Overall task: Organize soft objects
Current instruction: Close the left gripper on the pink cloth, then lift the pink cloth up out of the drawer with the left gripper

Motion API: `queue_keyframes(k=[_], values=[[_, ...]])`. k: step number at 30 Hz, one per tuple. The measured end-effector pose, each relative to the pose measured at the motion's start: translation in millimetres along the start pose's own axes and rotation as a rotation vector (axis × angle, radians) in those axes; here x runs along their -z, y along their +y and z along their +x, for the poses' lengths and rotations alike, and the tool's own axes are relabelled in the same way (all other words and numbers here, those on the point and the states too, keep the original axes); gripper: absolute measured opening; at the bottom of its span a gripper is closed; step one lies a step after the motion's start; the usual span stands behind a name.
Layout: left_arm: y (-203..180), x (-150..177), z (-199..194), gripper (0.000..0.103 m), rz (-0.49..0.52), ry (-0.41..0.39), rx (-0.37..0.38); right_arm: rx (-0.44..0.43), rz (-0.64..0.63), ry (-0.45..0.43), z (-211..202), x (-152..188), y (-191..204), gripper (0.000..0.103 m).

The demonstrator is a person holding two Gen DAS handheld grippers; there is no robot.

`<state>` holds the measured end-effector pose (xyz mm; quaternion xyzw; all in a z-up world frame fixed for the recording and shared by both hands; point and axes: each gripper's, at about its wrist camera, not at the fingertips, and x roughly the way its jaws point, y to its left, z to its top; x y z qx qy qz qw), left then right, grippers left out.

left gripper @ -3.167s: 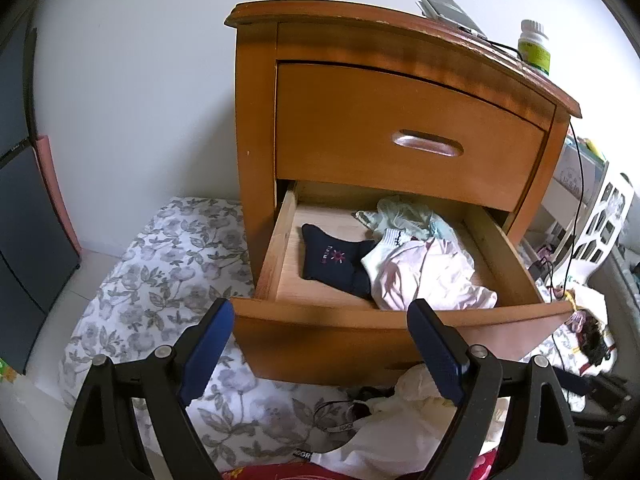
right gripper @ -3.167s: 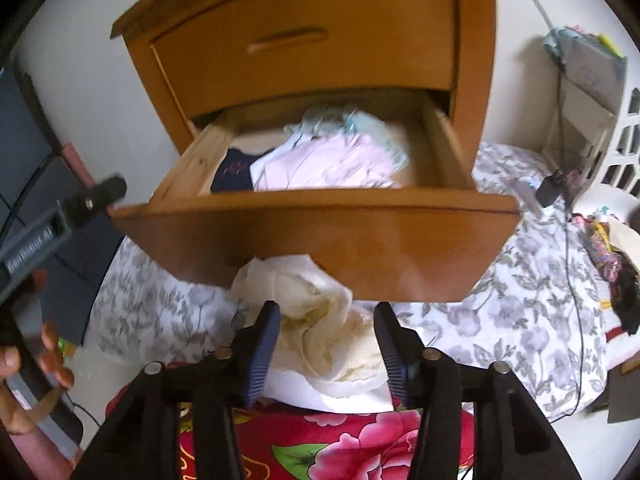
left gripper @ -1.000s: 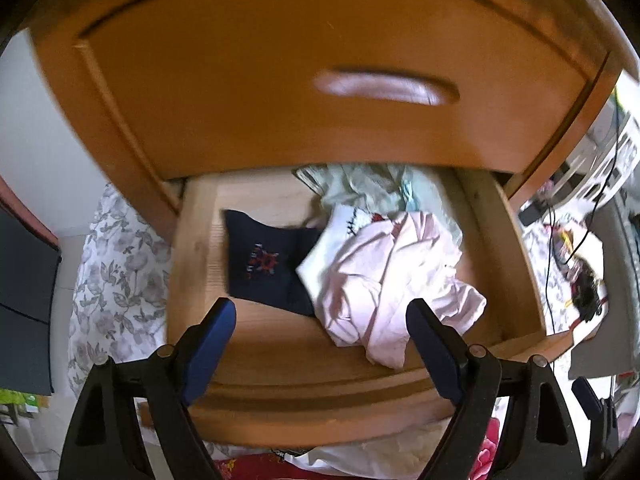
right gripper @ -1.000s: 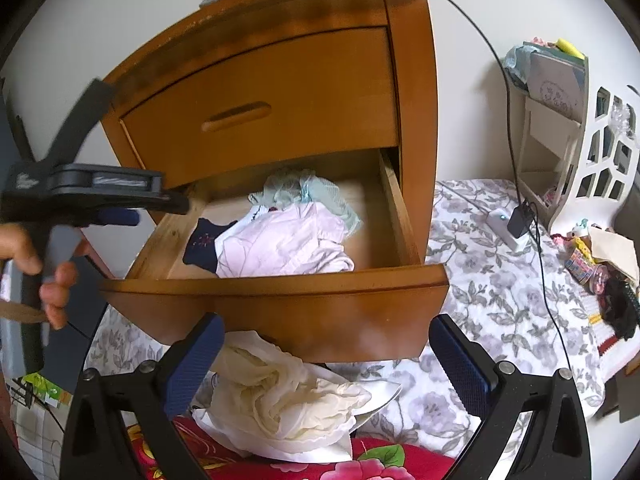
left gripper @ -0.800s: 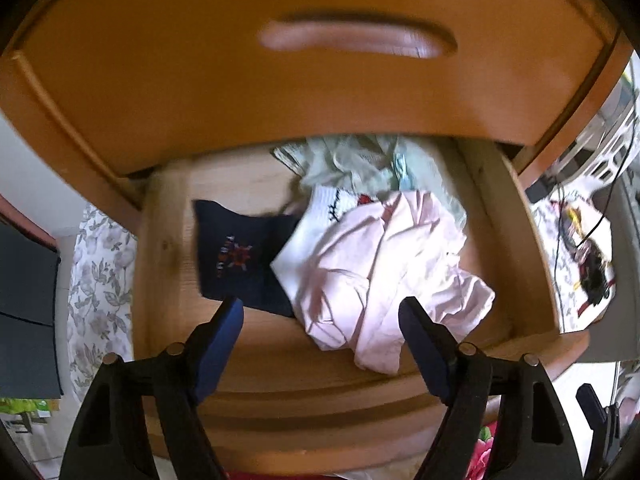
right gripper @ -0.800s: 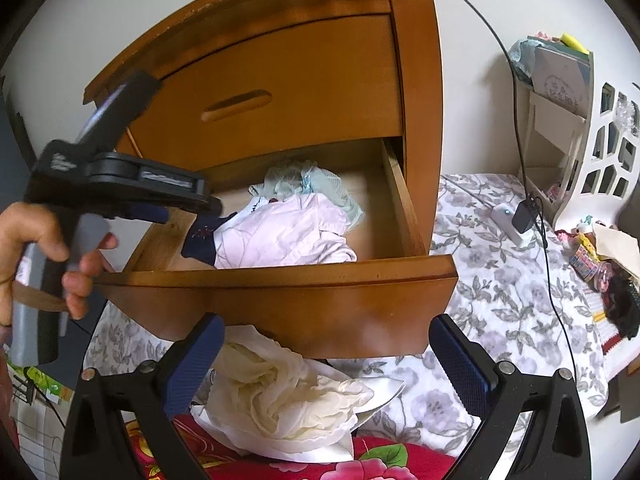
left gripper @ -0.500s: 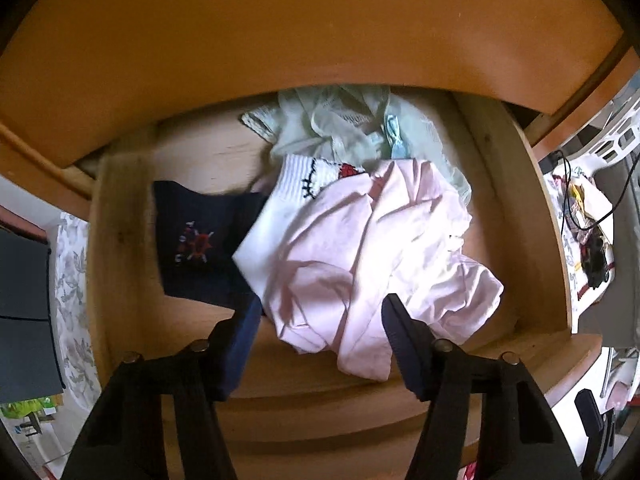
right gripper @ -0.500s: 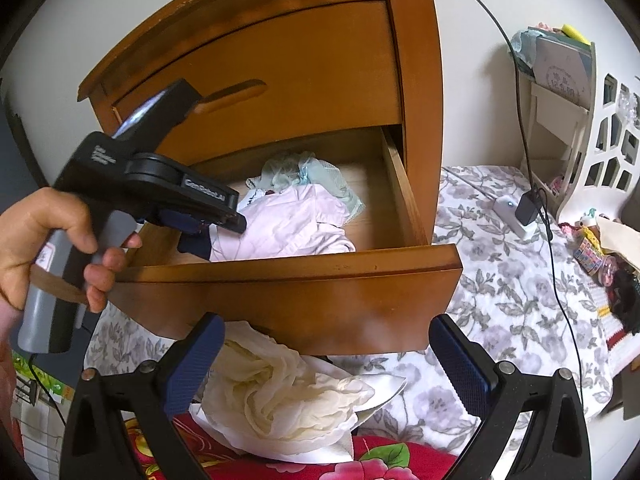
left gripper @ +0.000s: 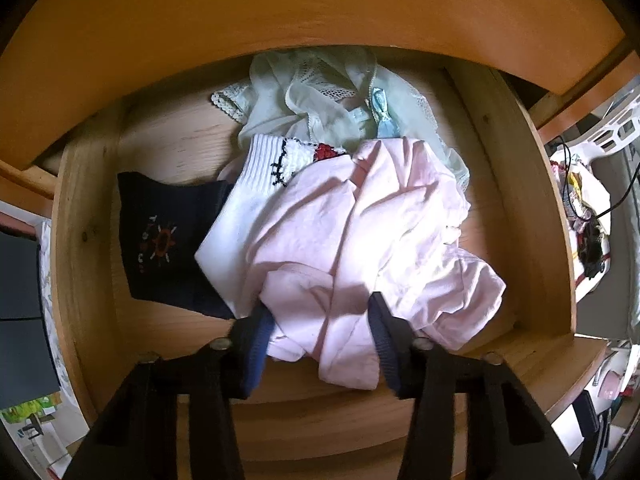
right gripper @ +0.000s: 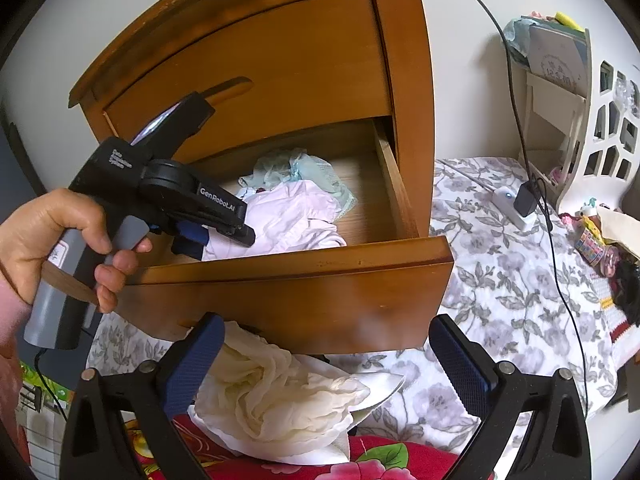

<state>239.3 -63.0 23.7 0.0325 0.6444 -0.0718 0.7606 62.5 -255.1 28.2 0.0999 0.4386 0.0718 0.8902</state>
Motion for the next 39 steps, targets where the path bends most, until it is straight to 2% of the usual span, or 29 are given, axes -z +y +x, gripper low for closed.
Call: queue_keyframes(k=[4, 10, 25, 33, 39], values=[[-4.0, -0.5, 7.8, 0.026, 0.005, 0.0, -0.018, -0.004, -0.002, 0.006, 1.6, 0.9, 1.5, 0.103], [-8.9, 10.7, 11.4, 0.01, 0.032, -0.029, -0.02, 0.001, -0.002, 0.002, -0.4, 0.8, 2.0, 0.103], [10.3, 60.7, -40.2, 0.007, -0.035, -0.308, 0.264, 0.02, 0.002, -0.002, -10.4, 5.9, 1.6, 0.103], [17.5, 62.7, -85.8, 0.007, -0.031, -0.45, 0.357, 0.029, -0.014, -0.012, -20.1, 8.4, 7.3, 0.103], [24.1, 75.2, -136.9, 0.007, -0.021, -0.617, 0.4, 0.039, -0.007, -0.021, -27.1, 9.1, 6.7, 0.103]])
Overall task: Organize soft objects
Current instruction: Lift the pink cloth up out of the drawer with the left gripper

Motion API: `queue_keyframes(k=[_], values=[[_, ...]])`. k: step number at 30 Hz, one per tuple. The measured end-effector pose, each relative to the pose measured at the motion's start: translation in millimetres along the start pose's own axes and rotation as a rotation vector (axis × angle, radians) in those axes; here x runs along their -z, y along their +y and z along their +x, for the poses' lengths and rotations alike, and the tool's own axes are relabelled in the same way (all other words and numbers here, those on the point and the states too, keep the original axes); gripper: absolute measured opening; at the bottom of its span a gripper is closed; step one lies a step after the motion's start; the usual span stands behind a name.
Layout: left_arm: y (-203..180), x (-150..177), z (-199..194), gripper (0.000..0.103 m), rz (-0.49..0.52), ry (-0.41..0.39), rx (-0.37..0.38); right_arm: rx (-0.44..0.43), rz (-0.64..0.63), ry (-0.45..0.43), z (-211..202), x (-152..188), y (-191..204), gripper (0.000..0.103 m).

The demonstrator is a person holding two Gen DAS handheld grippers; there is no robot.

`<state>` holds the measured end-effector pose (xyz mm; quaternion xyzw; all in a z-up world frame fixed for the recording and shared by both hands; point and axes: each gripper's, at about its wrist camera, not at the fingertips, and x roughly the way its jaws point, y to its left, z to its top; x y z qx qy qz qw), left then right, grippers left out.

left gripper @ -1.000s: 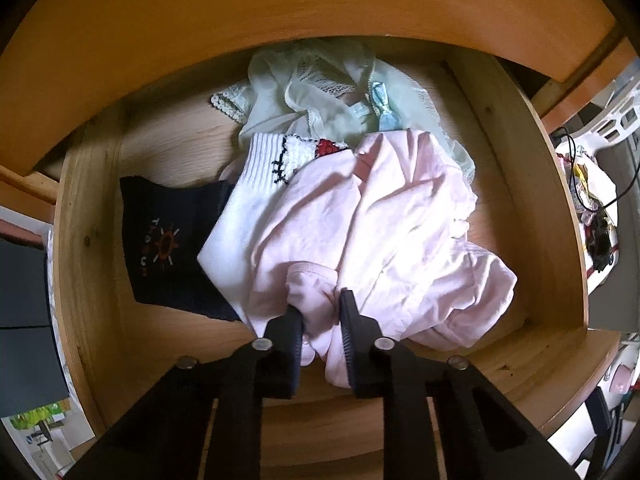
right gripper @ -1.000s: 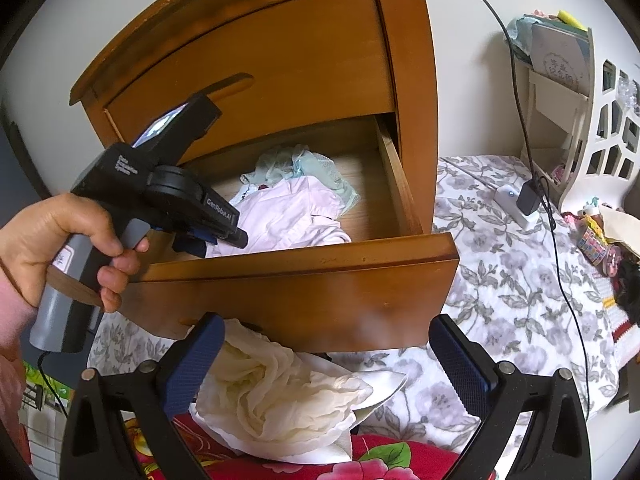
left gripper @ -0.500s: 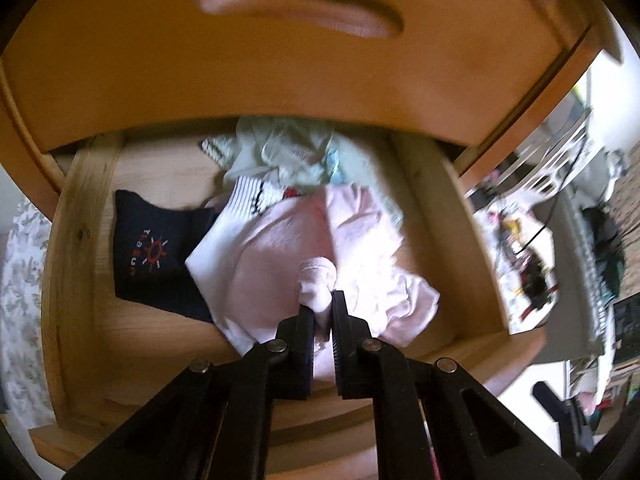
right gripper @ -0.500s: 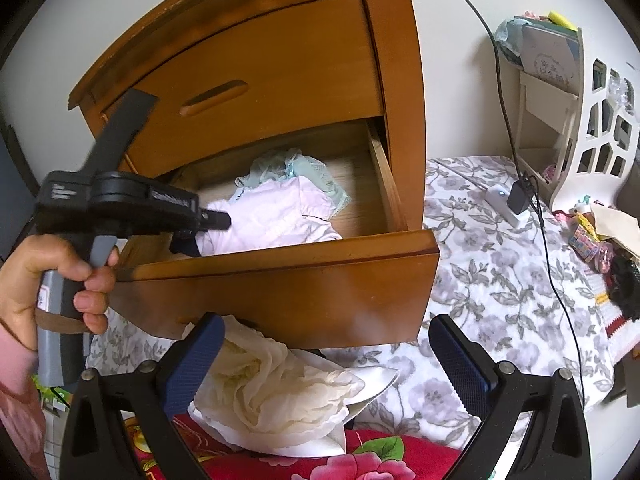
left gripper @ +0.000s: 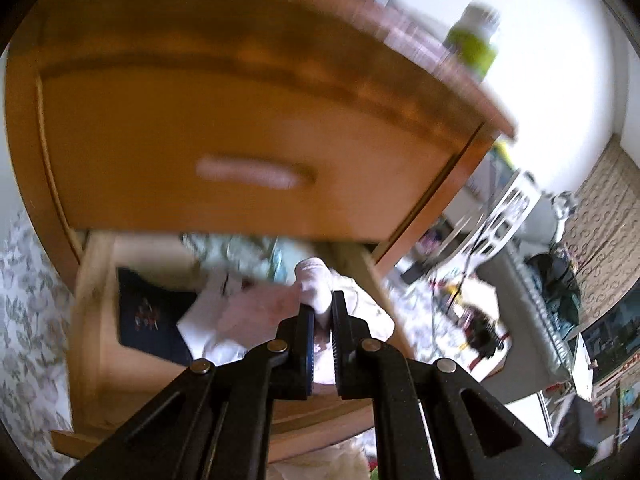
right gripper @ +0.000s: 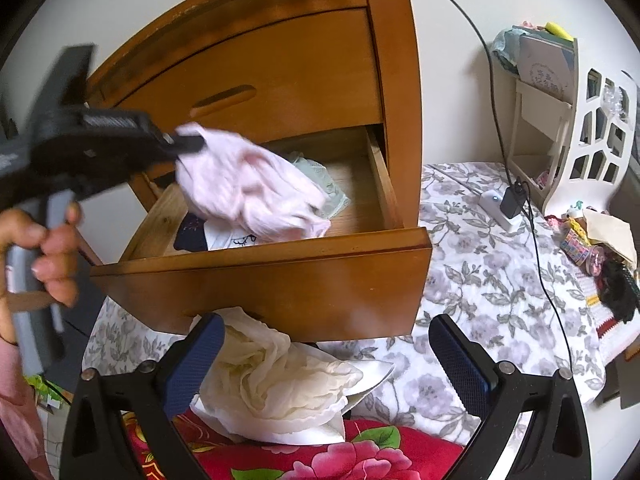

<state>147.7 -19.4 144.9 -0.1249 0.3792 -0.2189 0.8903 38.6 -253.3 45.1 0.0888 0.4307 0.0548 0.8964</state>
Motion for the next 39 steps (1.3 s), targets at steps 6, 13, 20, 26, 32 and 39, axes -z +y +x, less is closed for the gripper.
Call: queue_keyframes(k=[6, 13, 20, 26, 32, 39], values=[[-13.5, -14.2, -51.3, 0.007, 0.04, -0.141, 0.012, -0.001, -0.008, -0.013, -9.4, 1.1, 4.8, 0.103], [-23.0, -16.0, -98.9, 0.007, 0.079, -0.239, 0.003, 0.0, -0.018, -0.025, -18.9, 3.4, 10.0, 0.103], [-43.4, -11.4, -161.3, 0.007, 0.135, -0.36, 0.024, -0.001, -0.03, -0.039, -28.4, 4.6, 16.7, 0.103], [-69.0, -3.4, -212.8, 0.007, 0.198, -0.47, 0.034, -0.003, -0.032, -0.056, -39.3, 5.8, 20.5, 0.103], [-89.0, 12.8, -240.5, 0.007, 0.236, -0.496, 0.019, -0.003, -0.015, -0.099, -60.2, 6.8, 16.8, 0.103], [-98.8, 36.2, -252.1, 0.007, 0.252, -0.489, -0.028, 0.004, 0.013, -0.148, -84.3, 7.4, 10.6, 0.103]])
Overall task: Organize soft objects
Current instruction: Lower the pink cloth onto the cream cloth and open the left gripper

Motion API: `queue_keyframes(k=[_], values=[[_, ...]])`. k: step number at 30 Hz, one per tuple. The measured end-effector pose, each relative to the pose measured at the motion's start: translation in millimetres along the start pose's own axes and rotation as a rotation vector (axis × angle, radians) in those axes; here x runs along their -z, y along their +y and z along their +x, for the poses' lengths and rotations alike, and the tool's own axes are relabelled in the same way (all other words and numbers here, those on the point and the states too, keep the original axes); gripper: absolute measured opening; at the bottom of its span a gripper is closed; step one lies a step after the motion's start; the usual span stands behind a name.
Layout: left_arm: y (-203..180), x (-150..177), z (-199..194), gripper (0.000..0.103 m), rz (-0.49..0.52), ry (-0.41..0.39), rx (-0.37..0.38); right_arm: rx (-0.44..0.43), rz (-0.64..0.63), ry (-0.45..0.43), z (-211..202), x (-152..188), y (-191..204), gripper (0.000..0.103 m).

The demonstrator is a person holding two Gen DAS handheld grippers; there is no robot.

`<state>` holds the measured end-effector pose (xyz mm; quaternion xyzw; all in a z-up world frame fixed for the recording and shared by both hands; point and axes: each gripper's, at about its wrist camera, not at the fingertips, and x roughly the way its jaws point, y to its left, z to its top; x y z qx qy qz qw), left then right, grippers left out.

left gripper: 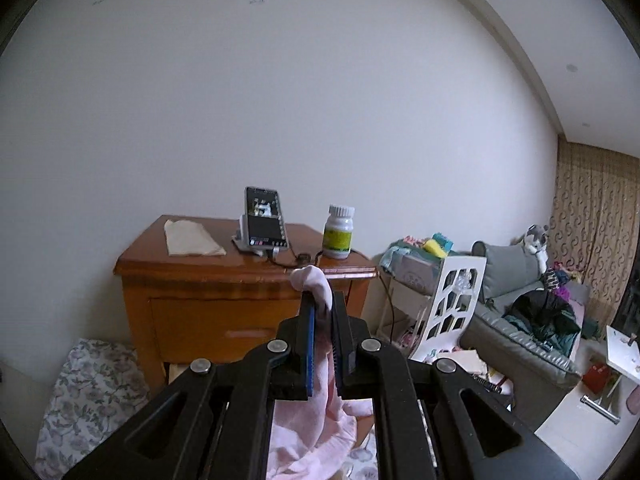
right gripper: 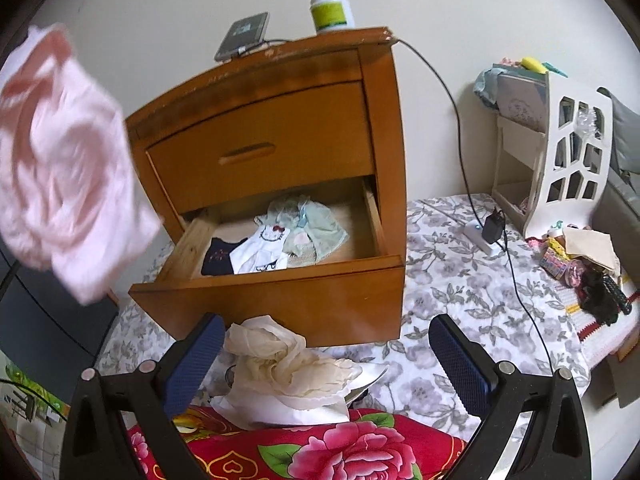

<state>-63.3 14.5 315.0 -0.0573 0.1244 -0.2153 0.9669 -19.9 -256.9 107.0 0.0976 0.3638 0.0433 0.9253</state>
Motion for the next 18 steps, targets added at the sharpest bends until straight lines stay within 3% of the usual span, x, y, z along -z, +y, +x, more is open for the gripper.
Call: queue_keyframes(k=[7, 18], values=[[-4.0, 33.2, 5.0, 0.007, -0.029, 0.065, 0.01, -0.001, 0.007, -0.027, -15.3, -0.5, -1.1, 0.103], [12.8, 117.2, 68.8, 0.007, -0.13, 0.342, -0.01, 0.006, 0.01, -0.01, -12.4, 3.4, -4.0, 0.103]])
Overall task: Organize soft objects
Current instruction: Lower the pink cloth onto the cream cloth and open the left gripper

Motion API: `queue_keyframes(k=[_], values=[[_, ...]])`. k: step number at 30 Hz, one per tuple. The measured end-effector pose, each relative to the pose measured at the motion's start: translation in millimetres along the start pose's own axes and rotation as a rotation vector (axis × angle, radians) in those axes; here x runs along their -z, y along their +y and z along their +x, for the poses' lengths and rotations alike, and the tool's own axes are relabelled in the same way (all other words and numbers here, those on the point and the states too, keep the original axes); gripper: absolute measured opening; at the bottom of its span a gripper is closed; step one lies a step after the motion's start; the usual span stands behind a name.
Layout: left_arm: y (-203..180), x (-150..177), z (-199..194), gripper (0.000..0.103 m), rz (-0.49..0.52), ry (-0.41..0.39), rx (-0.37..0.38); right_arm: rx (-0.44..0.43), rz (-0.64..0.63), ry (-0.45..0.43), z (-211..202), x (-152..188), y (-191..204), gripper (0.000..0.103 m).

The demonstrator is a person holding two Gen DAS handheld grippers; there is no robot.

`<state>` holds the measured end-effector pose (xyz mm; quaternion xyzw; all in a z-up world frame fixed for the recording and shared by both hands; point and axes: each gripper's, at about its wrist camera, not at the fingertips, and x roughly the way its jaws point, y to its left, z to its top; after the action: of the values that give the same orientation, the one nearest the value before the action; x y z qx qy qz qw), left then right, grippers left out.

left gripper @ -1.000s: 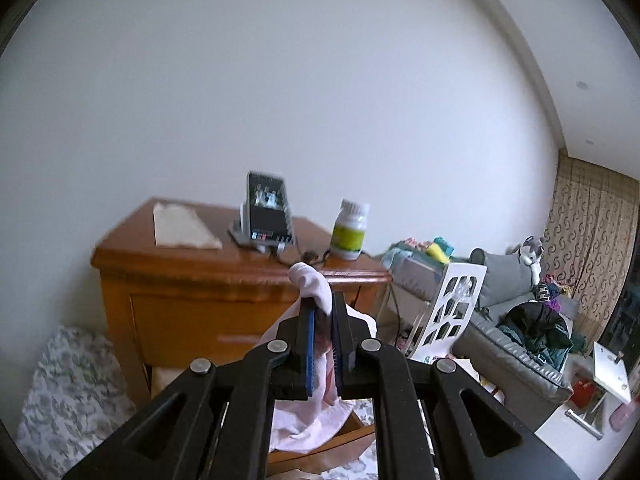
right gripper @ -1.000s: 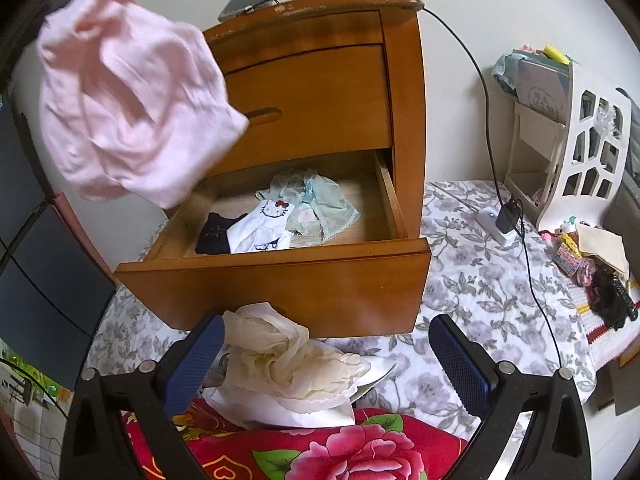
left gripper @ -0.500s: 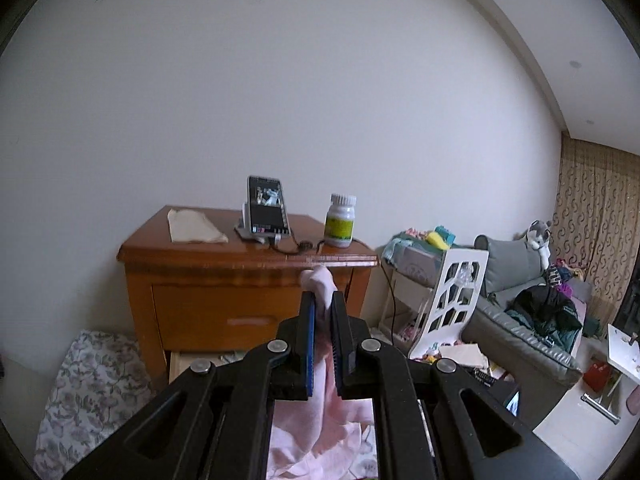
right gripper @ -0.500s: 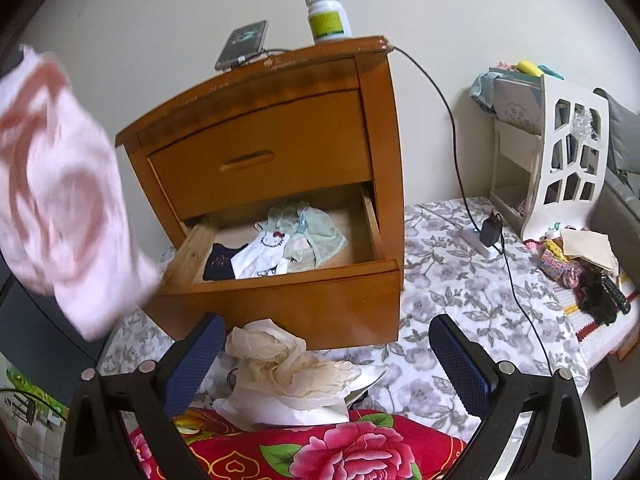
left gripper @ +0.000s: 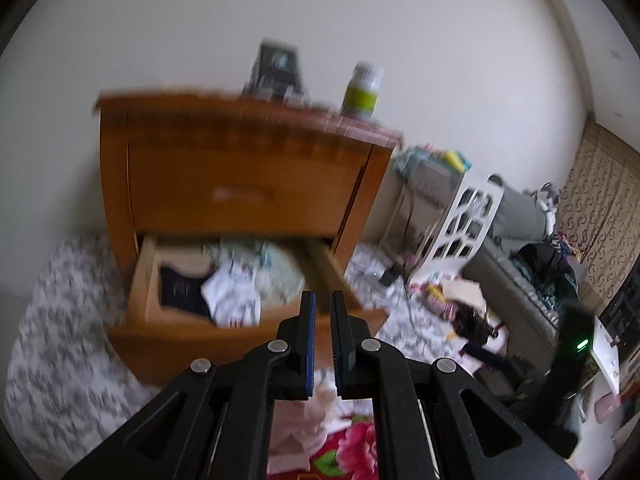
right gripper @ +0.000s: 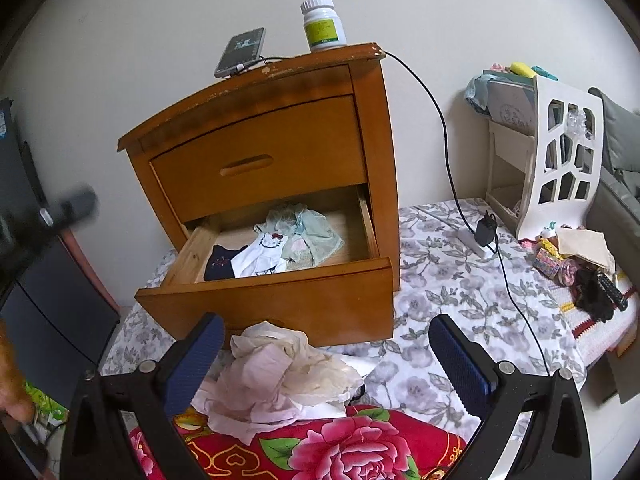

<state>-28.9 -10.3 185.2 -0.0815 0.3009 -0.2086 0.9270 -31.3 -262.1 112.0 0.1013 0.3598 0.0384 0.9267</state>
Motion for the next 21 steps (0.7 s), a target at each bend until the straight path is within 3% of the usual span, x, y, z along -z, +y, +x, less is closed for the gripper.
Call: queue_keyframes(k=[5, 15, 17, 19, 21], values=[[15.0, 30.0, 26.1, 0.007, -0.063, 0.091, -0.056, -0.001, -0.011, 0.029, 9.8, 3.7, 1.2, 0.103], [35.0, 59.3, 46.1, 0.008, -0.121, 0.151, -0.176, -0.003, -0.042, 0.078, 29.2, 11.1, 8.7, 0.103], [38.7, 61.6, 50.2, 0.017, -0.132, 0.167, -0.201, -0.002, -0.047, 0.085, 32.0, 12.3, 9.8, 0.103], [41.3, 62.7, 51.1, 0.046, -0.137, 0.165, -0.23, -0.003, -0.052, 0.094, 35.8, 13.5, 11.5, 0.103], [42.8, 62.9, 50.4, 0.052, -0.137, 0.153, -0.25, -0.004, -0.058, 0.102, 39.3, 14.6, 13.3, 0.103]])
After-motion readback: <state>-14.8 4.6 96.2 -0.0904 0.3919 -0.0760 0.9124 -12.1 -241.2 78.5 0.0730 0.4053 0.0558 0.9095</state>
